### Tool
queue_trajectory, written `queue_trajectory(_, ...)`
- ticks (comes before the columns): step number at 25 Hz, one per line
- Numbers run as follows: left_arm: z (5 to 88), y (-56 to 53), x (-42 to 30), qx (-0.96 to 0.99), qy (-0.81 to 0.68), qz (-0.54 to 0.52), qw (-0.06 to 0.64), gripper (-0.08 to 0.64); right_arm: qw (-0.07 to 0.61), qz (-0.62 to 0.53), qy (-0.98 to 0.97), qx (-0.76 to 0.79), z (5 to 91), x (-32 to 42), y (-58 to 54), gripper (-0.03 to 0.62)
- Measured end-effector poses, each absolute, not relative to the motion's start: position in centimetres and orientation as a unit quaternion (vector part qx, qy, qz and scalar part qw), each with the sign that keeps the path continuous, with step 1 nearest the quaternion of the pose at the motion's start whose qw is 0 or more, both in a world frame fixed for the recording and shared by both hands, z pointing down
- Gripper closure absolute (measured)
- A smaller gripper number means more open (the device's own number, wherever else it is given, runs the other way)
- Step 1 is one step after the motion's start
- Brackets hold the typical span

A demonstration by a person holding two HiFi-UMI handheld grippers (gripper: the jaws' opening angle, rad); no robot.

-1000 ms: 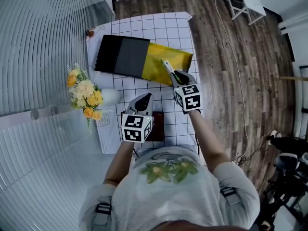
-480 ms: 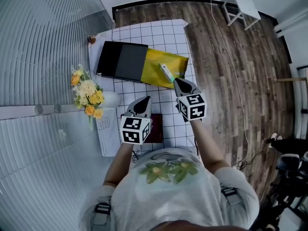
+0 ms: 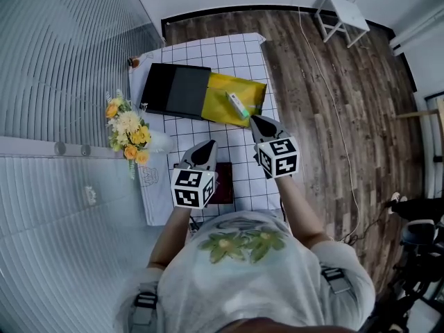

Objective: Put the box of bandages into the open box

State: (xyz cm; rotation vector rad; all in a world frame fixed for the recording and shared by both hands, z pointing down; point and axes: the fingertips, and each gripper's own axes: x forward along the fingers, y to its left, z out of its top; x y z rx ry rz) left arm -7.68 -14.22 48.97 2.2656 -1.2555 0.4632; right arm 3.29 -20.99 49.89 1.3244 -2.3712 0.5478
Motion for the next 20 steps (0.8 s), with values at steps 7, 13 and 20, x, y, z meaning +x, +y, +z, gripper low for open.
queue_trajectory(7,47.8,-13.5,-8.9,0.83,-0.474,0.159,0.246,0.555,0.18,0.186,-0.843,0.472,48.7,3.7,-19.5,0.584)
queue_trajectory(13,47.0,-12.6,-9.6,0.828,-0.483,0.152,0.239,0.555,0.177,0.18,-0.842,0.476,48.0,4.0,-18.6,0.584)
queue_trajectory(20,46.1,-10.9,-9.6,0.829,-0.485,0.151,0.234,0.555,0.173,0.179,-0.841,0.481,47.3,4.3,-16.9,0.584)
